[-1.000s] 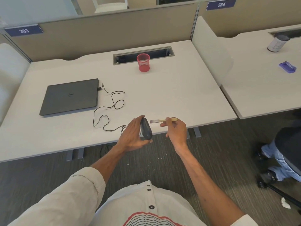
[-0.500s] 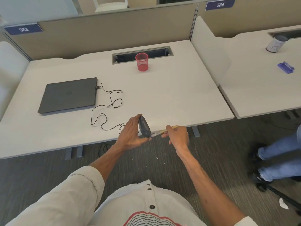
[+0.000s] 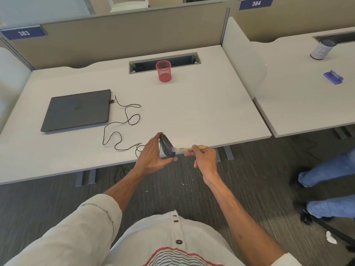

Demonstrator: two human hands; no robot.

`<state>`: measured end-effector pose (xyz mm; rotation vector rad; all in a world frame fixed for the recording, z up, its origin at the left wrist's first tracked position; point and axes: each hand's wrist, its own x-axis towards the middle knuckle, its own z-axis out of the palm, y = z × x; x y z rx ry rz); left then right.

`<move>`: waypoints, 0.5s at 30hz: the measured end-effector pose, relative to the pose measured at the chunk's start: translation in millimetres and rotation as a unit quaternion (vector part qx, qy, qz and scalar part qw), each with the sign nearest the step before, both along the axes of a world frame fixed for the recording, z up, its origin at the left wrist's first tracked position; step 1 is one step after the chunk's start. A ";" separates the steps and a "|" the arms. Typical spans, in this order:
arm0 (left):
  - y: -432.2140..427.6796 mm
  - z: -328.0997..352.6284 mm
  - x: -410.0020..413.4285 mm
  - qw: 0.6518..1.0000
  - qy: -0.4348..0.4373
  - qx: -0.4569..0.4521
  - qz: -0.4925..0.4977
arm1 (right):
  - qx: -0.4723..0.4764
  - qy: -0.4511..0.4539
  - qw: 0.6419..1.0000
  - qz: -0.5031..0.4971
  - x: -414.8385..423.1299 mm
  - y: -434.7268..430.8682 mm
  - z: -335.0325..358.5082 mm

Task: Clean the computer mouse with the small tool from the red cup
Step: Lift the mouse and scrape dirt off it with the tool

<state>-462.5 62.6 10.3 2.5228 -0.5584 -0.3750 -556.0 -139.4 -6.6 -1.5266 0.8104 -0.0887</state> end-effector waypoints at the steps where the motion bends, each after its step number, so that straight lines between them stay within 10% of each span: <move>1: -0.3 -0.2 -0.7 1.000 0.002 0.002 0.002 | -0.020 0.007 1.000 0.004 -2.0 -3.1 -1.5; 15: -8.0 2.4 0.3 0.999 0.026 -0.012 0.015 | -0.097 -0.081 0.989 0.079 -10.2 -12.5 -9.7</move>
